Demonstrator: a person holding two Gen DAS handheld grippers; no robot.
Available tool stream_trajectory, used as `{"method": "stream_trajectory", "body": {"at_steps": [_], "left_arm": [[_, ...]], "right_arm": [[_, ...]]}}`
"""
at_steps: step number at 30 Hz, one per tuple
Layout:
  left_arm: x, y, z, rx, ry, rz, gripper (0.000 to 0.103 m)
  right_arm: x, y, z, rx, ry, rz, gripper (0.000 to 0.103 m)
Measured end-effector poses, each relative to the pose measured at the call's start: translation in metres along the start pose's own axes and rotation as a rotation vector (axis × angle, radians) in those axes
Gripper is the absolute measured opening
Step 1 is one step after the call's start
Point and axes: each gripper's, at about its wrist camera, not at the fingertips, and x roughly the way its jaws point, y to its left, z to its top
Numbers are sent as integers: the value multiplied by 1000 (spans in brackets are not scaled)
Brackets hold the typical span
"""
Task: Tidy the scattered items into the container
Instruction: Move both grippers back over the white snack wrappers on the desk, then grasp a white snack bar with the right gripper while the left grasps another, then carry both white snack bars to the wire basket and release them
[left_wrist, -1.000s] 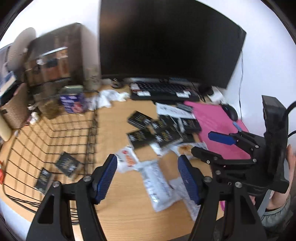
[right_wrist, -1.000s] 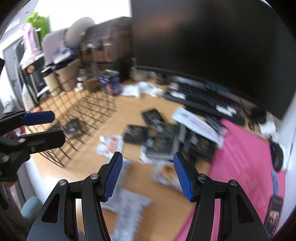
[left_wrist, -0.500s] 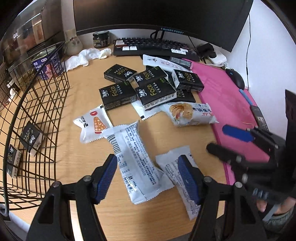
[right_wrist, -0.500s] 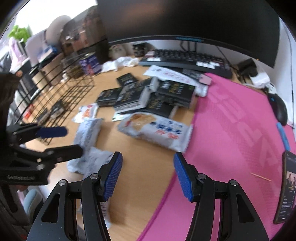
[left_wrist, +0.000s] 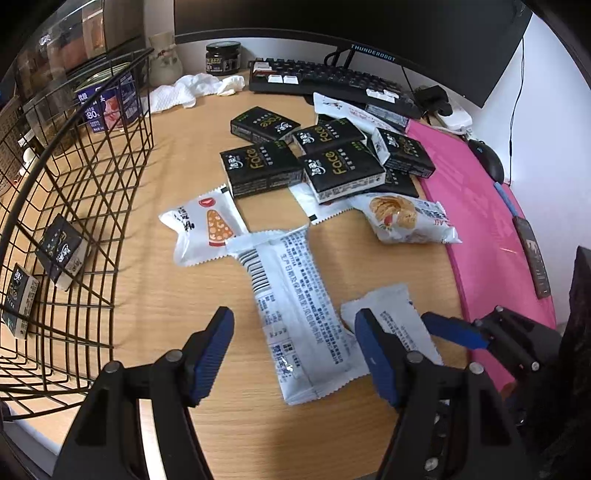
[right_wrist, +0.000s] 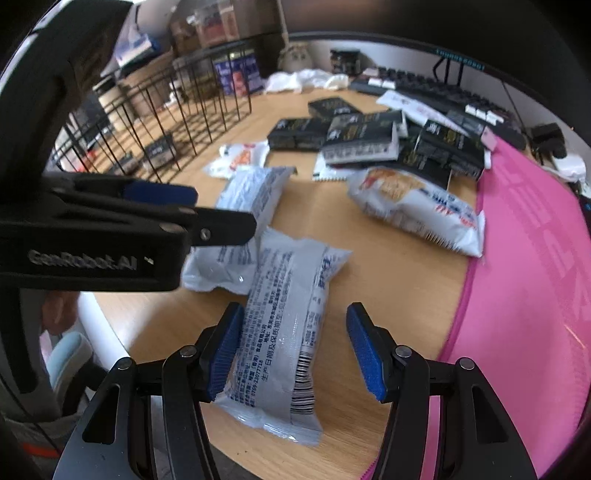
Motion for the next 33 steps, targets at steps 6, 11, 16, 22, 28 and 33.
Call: {"method": "stream_trajectory", "body": {"at_steps": [6, 11, 16, 22, 28, 33], "left_arm": [[11, -4, 2, -14, 8, -16, 73], [22, -14, 1, 37, 23, 33, 72], [23, -19, 1, 83, 22, 74, 59], [21, -16, 0, 89, 22, 73, 44], [6, -22, 2, 110, -23, 92, 41], [-6, -22, 4, 117, -45, 92, 41]], "right_arm": [[-4, -36, 1, 71, -13, -70, 57], [-2, -41, 3, 66, -11, -89, 55], [-2, -37, 4, 44, -12, -130, 35], [-3, -37, 3, 51, -14, -117, 34], [-7, -35, 3, 55, -25, -100, 34], [-16, -36, 5, 63, -48, -95, 34]]}}
